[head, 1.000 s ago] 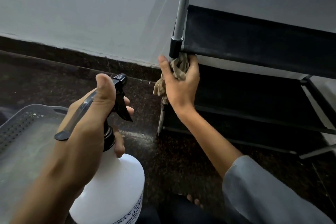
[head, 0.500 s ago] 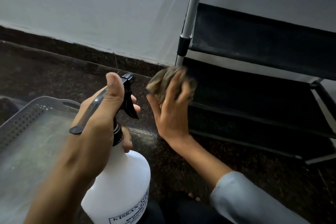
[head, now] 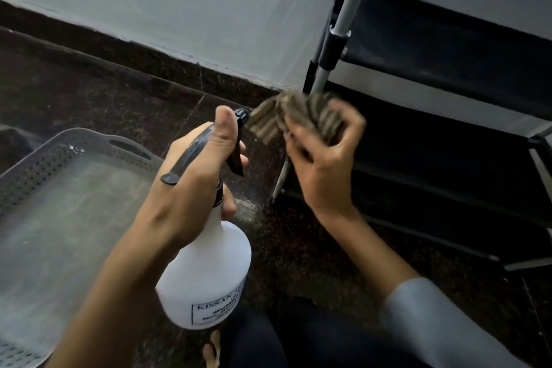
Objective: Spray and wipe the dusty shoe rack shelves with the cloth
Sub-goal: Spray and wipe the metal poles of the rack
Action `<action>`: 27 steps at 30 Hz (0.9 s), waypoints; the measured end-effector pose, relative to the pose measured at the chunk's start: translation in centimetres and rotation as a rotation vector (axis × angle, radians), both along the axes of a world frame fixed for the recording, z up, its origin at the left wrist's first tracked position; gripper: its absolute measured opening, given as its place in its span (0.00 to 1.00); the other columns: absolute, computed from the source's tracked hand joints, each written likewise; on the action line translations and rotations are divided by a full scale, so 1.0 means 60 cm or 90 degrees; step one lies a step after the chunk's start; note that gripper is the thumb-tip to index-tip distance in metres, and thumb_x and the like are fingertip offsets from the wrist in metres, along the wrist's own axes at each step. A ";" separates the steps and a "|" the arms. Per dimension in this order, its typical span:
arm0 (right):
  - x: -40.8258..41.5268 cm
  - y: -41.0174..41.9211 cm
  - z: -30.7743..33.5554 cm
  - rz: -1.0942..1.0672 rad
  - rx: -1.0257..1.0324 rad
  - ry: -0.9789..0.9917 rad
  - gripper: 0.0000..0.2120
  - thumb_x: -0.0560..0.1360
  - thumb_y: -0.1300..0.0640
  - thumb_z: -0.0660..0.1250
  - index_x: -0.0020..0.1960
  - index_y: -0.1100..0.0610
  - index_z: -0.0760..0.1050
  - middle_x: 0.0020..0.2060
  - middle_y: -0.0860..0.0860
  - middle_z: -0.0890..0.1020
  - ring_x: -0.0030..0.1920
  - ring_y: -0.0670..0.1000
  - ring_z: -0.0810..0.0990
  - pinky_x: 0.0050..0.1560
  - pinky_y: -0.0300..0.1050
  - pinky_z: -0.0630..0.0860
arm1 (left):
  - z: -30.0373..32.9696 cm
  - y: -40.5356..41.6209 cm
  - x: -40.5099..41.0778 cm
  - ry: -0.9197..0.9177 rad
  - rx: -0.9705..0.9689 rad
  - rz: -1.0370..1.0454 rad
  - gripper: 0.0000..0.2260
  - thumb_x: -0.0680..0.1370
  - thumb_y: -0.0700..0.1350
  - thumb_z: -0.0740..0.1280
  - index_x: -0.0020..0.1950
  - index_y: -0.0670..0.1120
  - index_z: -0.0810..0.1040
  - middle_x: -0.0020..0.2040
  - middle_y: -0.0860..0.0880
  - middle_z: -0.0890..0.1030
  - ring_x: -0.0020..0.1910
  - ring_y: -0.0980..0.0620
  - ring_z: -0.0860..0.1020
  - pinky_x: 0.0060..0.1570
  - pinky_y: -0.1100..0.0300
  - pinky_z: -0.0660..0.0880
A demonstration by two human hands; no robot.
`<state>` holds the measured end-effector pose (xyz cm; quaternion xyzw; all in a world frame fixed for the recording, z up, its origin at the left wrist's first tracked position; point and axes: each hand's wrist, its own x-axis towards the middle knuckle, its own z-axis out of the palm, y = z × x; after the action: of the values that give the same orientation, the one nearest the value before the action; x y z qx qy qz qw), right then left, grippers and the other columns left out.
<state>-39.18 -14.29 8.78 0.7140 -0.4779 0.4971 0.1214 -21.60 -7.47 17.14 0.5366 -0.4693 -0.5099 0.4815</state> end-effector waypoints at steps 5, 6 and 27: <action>-0.027 0.020 -0.131 -0.007 0.211 0.123 0.16 0.72 0.59 0.71 0.58 0.60 0.78 0.54 0.49 0.69 0.56 0.57 0.77 0.51 0.53 0.80 | -0.026 -0.007 -0.005 0.007 0.007 -0.001 0.31 0.71 0.69 0.55 0.44 0.41 0.76 0.43 0.44 0.83 0.19 0.51 0.71 0.24 0.55 0.69; -0.029 0.024 -0.145 -0.005 0.238 0.154 0.15 0.71 0.60 0.73 0.57 0.61 0.78 0.54 0.49 0.69 0.54 0.57 0.78 0.45 0.53 0.82 | -0.027 -0.010 -0.007 0.007 0.016 0.002 0.30 0.71 0.69 0.55 0.44 0.41 0.75 0.43 0.44 0.83 0.19 0.51 0.71 0.24 0.55 0.69; -0.005 -0.006 -0.143 -0.053 0.039 0.187 0.12 0.71 0.66 0.73 0.54 0.59 0.82 0.54 0.52 0.68 0.51 0.58 0.72 0.45 0.46 0.79 | -0.044 -0.090 -0.016 0.018 0.036 0.007 0.27 0.73 0.70 0.54 0.41 0.46 0.76 0.40 0.45 0.83 0.19 0.50 0.70 0.26 0.58 0.70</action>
<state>-39.47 -14.67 0.22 0.7621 -0.4990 0.3669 0.1883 -22.59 -12.88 14.49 0.5454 -0.4445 -0.5281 0.4754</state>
